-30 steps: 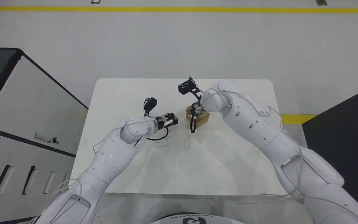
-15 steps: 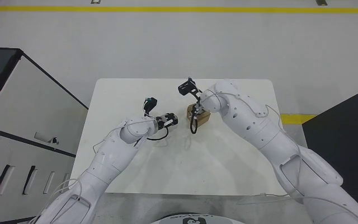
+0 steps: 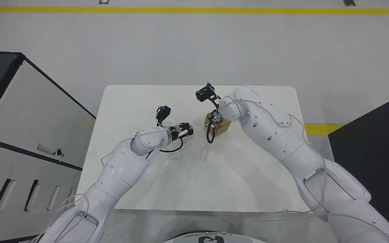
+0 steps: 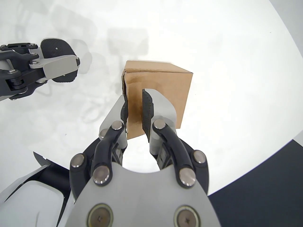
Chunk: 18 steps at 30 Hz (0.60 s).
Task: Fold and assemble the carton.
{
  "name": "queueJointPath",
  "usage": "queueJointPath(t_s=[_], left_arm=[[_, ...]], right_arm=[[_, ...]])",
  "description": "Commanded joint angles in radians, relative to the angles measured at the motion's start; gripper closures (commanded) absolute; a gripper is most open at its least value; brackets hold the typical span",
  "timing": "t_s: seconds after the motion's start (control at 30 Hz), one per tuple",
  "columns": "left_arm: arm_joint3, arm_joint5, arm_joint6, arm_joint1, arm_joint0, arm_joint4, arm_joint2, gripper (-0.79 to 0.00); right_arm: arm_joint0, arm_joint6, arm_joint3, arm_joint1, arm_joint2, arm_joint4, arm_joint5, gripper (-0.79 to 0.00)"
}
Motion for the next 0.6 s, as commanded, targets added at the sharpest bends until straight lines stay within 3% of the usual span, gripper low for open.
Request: queueJointPath(t_s=[0.0, 0.37, 0.57], left_arm=[[0.000, 0.000, 0.000, 0.000, 0.000, 0.000, 0.000, 0.000], [0.000, 0.000, 0.000, 0.000, 0.000, 0.000, 0.000, 0.000], [0.000, 0.000, 0.000, 0.000, 0.000, 0.000, 0.000, 0.000]], right_arm=[[-0.001, 0.000, 0.003, -0.001, 0.005, 0.001, -0.002, -0.102], [-0.006, -0.008, 0.037, -0.009, 0.017, 0.010, -0.020, -0.099], [-0.001, -0.011, 0.070, -0.019, 0.016, 0.020, -0.026, -0.142]])
